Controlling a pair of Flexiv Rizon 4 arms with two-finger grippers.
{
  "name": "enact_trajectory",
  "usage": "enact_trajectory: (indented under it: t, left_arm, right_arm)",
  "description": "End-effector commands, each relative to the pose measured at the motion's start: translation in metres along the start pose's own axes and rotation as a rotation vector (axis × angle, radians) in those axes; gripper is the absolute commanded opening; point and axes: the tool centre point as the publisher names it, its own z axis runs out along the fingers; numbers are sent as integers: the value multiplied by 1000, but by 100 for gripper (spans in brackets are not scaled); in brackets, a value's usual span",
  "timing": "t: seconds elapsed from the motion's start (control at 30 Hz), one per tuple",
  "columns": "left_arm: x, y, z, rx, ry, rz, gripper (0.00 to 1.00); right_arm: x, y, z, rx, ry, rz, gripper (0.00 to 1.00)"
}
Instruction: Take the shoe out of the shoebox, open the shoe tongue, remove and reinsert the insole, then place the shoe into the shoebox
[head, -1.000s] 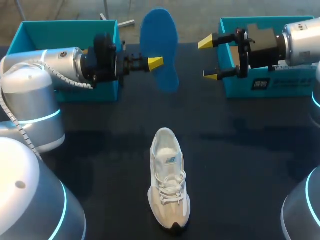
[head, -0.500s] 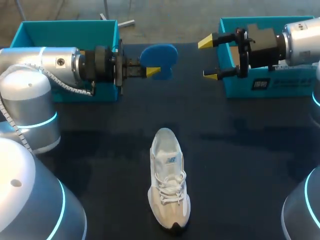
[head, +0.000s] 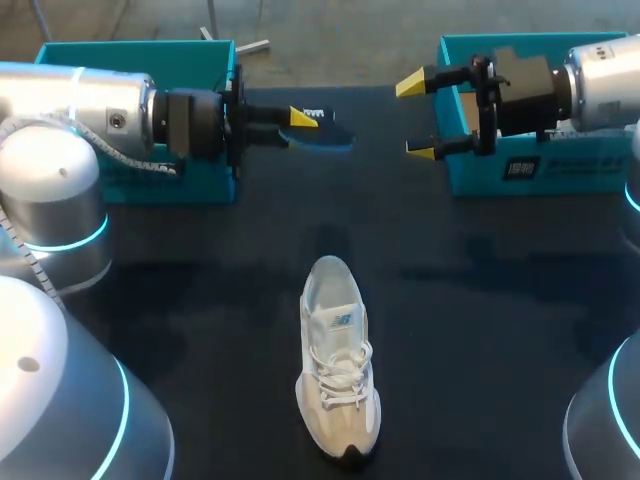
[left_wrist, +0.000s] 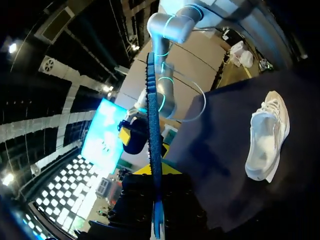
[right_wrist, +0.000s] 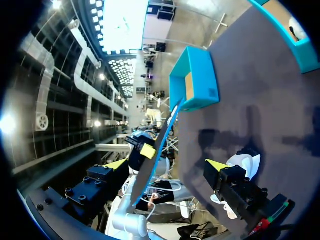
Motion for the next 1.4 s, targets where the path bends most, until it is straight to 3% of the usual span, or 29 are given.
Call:
enact_trajectory:
  t: [0.03,0.3,0.6,1.4]
  left_arm:
    - [3,-2,4,-108,-9,242,0]
    - [1,16,6,-158,-67,462,0]
    - [-9,27,14,-90,-101,616,0]
    - [-17,33,19,-81,-118,535,0]
  right_arm:
    - [0,0,2,-2,0,0,100]
    - [0,0,2,-2,0,0,100]
    - [0,0,2,-2,0,0,100]
    - [0,0,2,-2,0,0,100]
